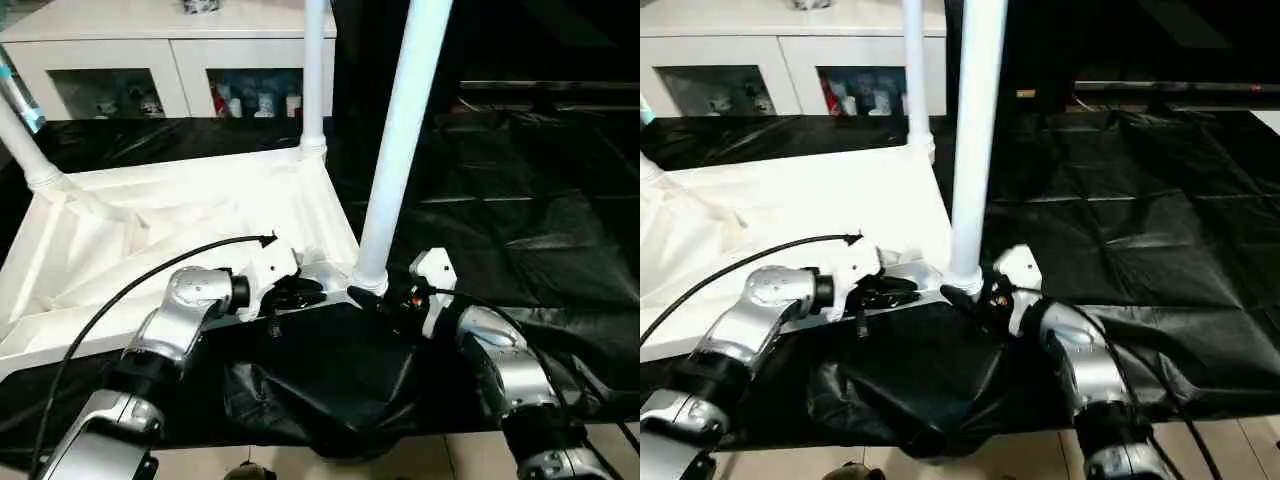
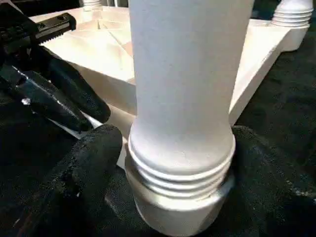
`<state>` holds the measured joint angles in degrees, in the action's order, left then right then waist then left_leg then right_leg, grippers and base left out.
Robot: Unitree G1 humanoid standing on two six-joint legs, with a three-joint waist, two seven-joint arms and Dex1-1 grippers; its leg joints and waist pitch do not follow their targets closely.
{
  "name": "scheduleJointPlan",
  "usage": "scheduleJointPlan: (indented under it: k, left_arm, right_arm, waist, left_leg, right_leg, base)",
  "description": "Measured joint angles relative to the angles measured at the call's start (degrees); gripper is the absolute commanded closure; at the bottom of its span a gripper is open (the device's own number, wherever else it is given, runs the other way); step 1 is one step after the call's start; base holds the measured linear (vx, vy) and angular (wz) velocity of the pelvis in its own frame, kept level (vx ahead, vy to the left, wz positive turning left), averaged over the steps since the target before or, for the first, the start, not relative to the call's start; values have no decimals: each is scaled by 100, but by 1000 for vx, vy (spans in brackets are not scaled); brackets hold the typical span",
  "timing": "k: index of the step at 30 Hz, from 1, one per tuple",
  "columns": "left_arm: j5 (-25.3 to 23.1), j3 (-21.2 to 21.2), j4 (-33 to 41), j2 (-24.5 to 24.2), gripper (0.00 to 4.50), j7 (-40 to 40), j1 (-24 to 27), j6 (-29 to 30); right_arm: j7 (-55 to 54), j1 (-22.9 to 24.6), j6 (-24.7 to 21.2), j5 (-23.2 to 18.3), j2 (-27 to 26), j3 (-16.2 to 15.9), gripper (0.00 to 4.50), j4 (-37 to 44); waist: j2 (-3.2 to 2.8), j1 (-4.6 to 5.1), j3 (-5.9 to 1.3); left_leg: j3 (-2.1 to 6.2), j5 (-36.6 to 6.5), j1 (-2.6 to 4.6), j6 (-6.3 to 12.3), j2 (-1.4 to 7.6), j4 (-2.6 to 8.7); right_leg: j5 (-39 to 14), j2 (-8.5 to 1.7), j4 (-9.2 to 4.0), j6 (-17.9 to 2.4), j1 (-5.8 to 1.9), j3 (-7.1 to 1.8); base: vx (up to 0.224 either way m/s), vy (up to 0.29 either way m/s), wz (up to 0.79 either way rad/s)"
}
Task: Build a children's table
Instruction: Rotate leg to tighten
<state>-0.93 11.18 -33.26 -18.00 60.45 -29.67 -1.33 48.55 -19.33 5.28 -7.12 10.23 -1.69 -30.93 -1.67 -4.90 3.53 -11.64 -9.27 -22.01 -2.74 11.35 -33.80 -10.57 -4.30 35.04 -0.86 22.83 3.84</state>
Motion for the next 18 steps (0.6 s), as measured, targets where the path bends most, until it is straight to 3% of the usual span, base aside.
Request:
scheduleJointPlan:
  k: [10, 13, 15, 18]
  left_arm:
    - [486, -71, 640, -85, 277, 303, 298, 522]
    - [640, -264, 904, -112, 269, 236, 421, 671]
    - [831, -438, 1082, -92, 238, 99, 473, 814]
    - [1166, -783, 1406, 47, 238, -241, 568, 1064]
  right_arm:
    - [85, 138, -269, -247, 146, 1, 77, 706]
    - [277, 332, -541, -452, 326, 13, 77, 1139]
    - [375, 522, -760, -584, 429, 19, 77, 1451]
    - [464, 880, -951, -687, 577, 13, 77, 1892]
  waist:
    - [37, -9, 5]
    - [46, -21, 6]
    - [45, -21, 6]
    - [41, -17, 4]
  left_leg:
    - [-2, -3, -19, 5, 0, 5]
    - [-2, -8, -26, 11, 0, 5]
    - [-2, -8, -28, 12, 0, 5]
    - [-2, -8, -24, 12, 0, 3]
  right_leg:
    - [-8, 0, -3, 11, 12, -2]
    - [-13, 0, -4, 18, 17, -1]
    - [-13, 0, -4, 18, 19, -1]
    - [-13, 0, -4, 18, 15, -2]
  base:
    - [0, 0, 0]
    - [0, 0, 0]
    - [0, 0, 0]
    - [0, 0, 0]
